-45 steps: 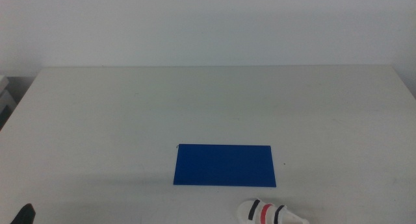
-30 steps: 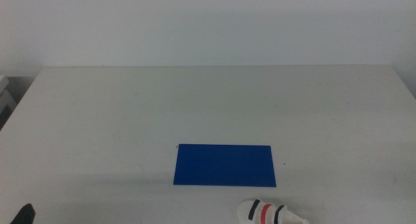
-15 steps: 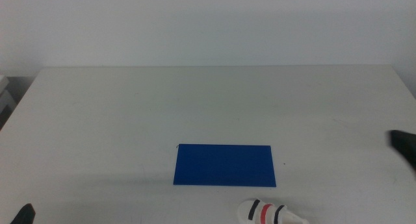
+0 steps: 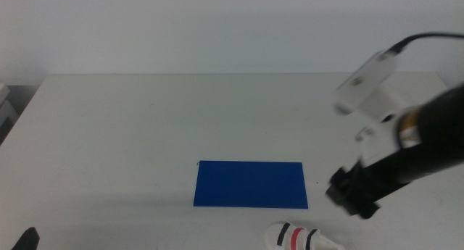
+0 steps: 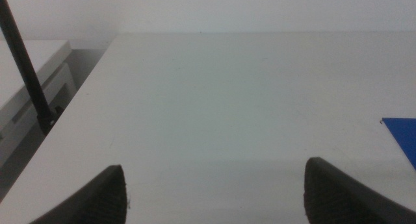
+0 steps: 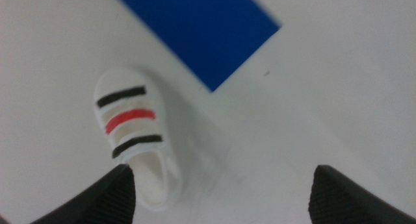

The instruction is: Use one arm to grab the shoe from the table and place it on the mat.

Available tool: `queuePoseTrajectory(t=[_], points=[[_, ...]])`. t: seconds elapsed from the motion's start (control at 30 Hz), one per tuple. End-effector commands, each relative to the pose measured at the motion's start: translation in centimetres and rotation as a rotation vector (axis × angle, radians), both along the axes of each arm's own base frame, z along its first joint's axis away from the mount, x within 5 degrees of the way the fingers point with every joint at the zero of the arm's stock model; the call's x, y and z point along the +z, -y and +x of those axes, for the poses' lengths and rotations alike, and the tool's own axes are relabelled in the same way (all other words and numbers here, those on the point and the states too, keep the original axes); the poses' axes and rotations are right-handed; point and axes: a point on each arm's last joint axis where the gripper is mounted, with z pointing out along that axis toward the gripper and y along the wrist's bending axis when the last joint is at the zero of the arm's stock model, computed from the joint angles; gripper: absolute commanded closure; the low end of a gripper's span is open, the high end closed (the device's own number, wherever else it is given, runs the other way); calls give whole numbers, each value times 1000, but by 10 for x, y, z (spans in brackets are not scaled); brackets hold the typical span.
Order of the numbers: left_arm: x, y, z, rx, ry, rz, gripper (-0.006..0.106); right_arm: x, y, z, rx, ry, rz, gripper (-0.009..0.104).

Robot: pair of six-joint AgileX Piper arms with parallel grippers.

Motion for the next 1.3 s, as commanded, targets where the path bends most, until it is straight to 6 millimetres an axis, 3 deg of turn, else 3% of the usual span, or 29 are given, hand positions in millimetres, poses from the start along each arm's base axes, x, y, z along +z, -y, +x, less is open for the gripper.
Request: queuePoseTrajectory(t=[0.0,0.2,0.47,1.27], points=[[6,0,0,4,87,-10,7,8,-11,7,25,18,-16,4],[6,0,0,4,87,-10,7,-10,-26,16,54,-51,-102,4],[6,0,0,4,87,-10,7,-18,-44,2,137,-96,-118,4],[6,0,0,4,87,-10,7,-78,-68,16,195,-241,-202,4]])
